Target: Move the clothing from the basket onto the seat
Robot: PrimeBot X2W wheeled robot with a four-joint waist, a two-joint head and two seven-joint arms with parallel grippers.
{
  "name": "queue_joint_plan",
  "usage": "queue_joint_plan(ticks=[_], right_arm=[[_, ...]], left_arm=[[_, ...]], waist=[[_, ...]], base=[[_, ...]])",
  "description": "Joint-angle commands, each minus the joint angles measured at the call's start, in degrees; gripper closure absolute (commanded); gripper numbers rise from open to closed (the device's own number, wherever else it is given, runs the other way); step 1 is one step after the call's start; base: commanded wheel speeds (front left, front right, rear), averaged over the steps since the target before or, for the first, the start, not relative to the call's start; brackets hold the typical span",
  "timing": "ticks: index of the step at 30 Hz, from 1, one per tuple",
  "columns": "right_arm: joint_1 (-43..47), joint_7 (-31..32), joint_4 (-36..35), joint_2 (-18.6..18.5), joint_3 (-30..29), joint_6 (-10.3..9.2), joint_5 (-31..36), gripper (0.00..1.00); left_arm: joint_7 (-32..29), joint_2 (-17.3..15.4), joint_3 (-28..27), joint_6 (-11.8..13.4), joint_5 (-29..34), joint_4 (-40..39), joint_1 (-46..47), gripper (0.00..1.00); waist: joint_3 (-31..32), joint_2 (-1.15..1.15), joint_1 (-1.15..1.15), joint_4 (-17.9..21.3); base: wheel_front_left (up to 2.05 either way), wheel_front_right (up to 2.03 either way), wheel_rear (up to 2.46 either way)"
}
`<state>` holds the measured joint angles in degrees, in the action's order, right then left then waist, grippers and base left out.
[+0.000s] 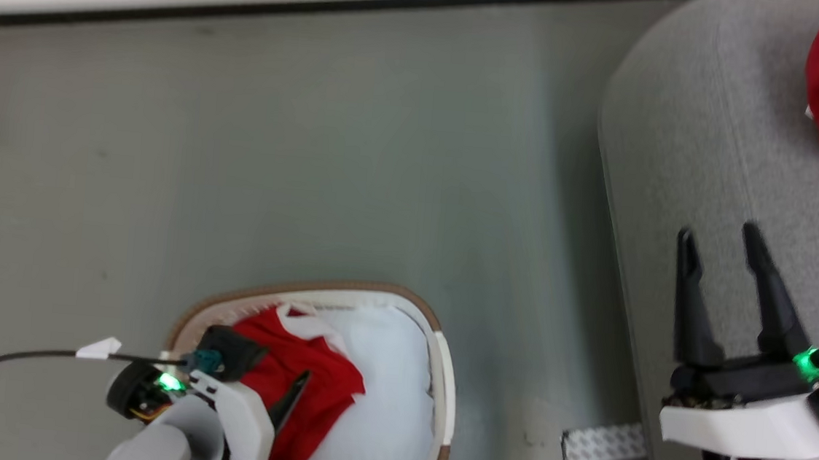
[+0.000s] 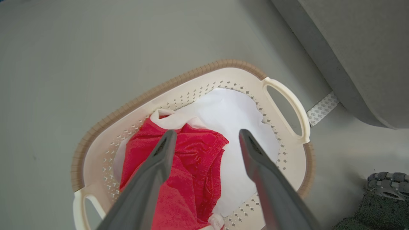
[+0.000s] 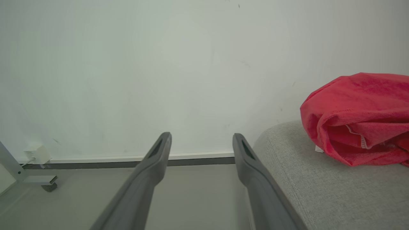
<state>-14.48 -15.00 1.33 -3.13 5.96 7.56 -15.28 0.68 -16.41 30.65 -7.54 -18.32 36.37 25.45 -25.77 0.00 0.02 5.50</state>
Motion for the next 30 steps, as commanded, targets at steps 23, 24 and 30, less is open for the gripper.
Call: queue_joint_plan(ticks=[23, 24, 30], right_arm=[[-9.02, -0.14, -7.69, 0.26, 1.86, -0.15, -6.39, 0.00], [-9.00, -0.14, -7.69, 0.27, 1.85, -0.15, -6.54, 0.00], [-9.38, -0.14, -7.70, 0.28, 2.19, -0.15, -7.24, 0.00]], left_arm=[[-8.76, -7.17, 30.97, 0.14, -2.12, 25.92, 25.16, 0.00], [-8.94, -7.15, 31.55, 0.14, -2.35, 26.39, 25.60, 0.00], [-8.30, -7.06, 34.66, 0.13, -3.58, 27.25, 27.70, 0.00]], waist=[[-24.44, 0.00, -0.02, 9.31], [-24.70, 0.00, -0.02, 9.63], [-26.41, 0.00, -0.02, 11.22]], base=[[0.00, 0.00, 0.00], [0.00, 0.00, 0.00], [0.00, 0.00, 0.00]])
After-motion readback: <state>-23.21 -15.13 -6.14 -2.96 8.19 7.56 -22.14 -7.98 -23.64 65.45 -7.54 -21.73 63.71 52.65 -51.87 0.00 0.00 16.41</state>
